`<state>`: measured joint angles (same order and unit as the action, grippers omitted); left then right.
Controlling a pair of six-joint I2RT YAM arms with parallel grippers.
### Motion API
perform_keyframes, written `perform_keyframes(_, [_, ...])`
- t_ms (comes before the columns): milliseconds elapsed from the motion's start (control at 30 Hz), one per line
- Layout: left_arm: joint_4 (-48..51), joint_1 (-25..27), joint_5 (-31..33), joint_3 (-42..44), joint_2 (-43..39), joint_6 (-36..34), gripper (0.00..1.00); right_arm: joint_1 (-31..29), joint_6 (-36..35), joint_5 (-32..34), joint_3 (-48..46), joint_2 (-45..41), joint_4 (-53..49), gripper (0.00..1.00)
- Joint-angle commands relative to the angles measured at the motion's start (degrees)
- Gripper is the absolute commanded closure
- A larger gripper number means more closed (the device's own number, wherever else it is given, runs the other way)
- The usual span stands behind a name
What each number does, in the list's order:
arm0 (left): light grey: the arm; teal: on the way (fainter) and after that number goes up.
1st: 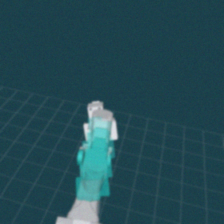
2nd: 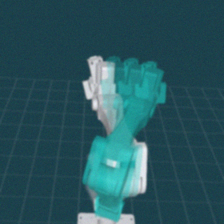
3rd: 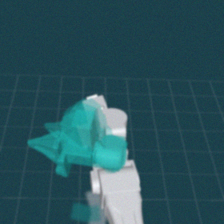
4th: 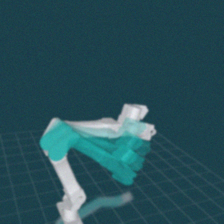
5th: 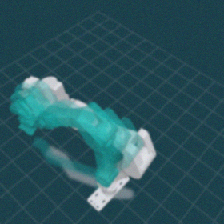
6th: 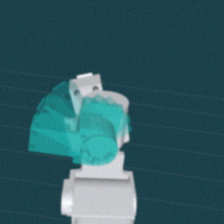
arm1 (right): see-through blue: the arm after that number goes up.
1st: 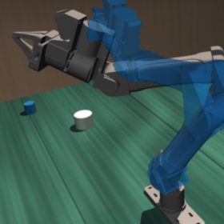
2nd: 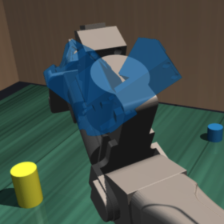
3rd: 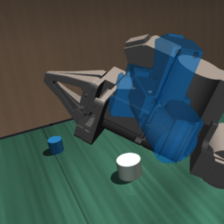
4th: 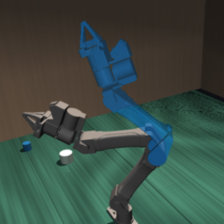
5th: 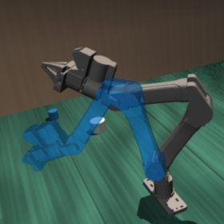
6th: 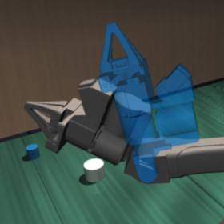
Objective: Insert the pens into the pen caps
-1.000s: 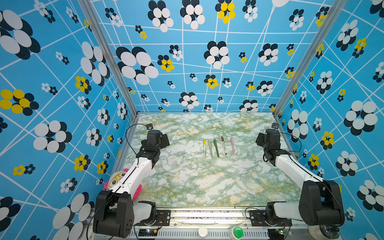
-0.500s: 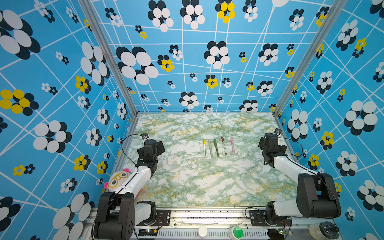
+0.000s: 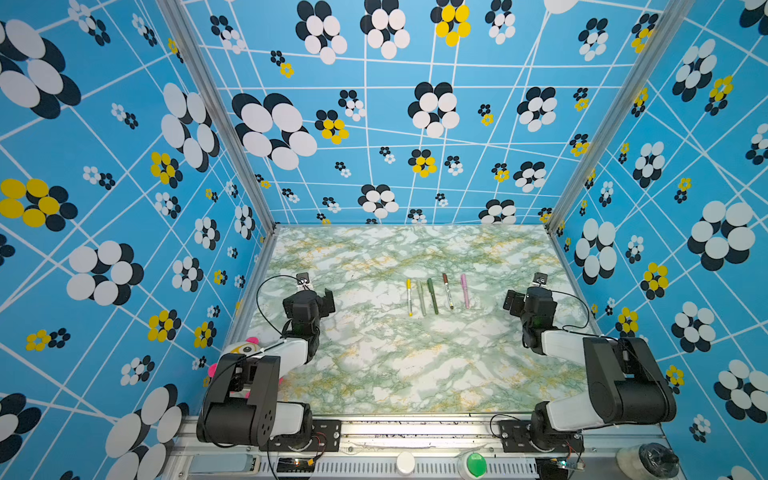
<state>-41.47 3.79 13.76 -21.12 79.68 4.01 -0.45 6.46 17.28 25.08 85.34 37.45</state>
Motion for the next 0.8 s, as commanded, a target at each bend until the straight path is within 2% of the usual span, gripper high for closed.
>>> perform_keyframes(0, [-12.7,0.5,-7.4,2.3,4.5,-5.6,0.01,0.3,-2.5,-6.4,-1.8,1.7,10.9,0.01])
perform_keyframes(100, [-14.9,0.1,-9.0,0.9,9.5,-6.0,0.01,0.3,-3.5,-8.8,-2.1,2.8,12.3,0.01])
perform_keyframes(167, [-8.8,-2.2,-12.7,-1.5,8.5,-3.8,0.01,0.3,-3.9,-9.8,-2.4,2.9,12.5,0.01])
perform_keyframes(200, [-9.5,-3.2,-14.3,-1.3,8.8,-3.4,0.01,0.3,-3.9,-9.8,-2.3,2.9,12.5,0.01])
perform_keyframes(767, [-9.8,-2.6,-13.2,-1.3,9.0,-3.8,0.01,0.3,-4.3,-10.1,-2.8,2.9,13.1,0.01])
